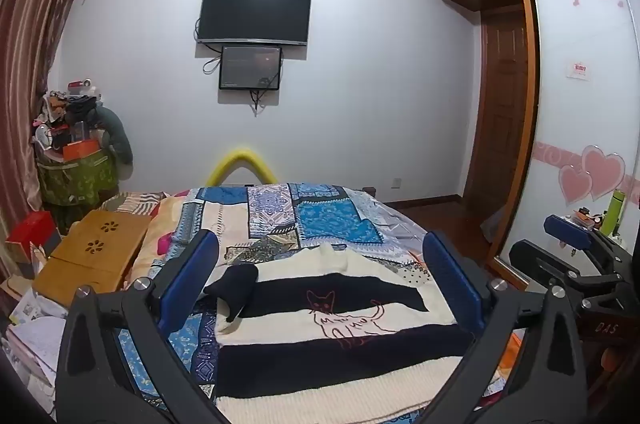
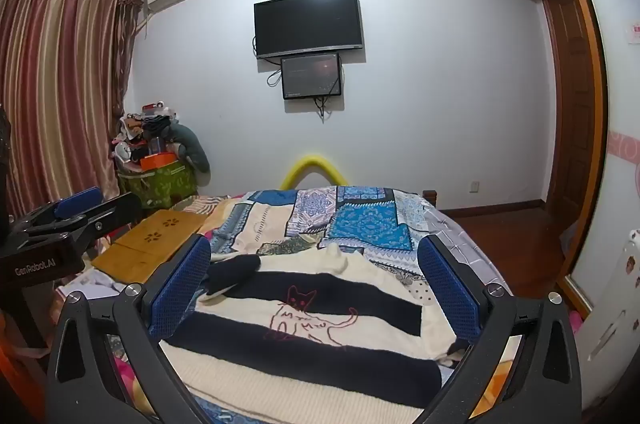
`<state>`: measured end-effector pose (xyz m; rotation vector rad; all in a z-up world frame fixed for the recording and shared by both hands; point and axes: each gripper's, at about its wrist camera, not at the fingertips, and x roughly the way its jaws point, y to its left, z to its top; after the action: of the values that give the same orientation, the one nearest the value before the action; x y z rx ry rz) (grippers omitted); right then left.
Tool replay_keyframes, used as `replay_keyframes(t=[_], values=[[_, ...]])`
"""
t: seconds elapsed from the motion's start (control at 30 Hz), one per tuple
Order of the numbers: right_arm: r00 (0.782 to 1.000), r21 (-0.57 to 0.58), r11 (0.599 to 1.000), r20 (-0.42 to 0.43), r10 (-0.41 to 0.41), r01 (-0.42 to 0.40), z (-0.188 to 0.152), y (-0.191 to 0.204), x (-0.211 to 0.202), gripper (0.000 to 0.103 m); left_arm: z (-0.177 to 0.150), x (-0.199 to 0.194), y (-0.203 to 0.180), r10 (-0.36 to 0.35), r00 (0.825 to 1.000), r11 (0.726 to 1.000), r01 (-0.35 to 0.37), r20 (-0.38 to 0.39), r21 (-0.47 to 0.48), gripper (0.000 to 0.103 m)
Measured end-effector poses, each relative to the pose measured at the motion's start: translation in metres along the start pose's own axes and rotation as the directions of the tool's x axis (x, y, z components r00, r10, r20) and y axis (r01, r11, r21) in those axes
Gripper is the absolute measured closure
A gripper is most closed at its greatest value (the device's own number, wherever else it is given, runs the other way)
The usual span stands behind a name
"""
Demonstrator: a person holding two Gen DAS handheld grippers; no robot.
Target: Fold small clothes
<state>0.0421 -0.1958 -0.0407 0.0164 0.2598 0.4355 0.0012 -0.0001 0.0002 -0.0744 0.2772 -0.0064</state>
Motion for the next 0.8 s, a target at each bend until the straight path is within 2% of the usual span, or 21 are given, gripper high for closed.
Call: replay_keyframes(t=[0.8], values=[[1.000, 0.001, 1.000, -0.004, -0.001, 0.001, 0.001, -0.002, 0.001, 0.000, -0.002, 0.006, 0.006, -0.003, 1.000, 1.000, 0.003, -0.006, -0.005, 0.000]])
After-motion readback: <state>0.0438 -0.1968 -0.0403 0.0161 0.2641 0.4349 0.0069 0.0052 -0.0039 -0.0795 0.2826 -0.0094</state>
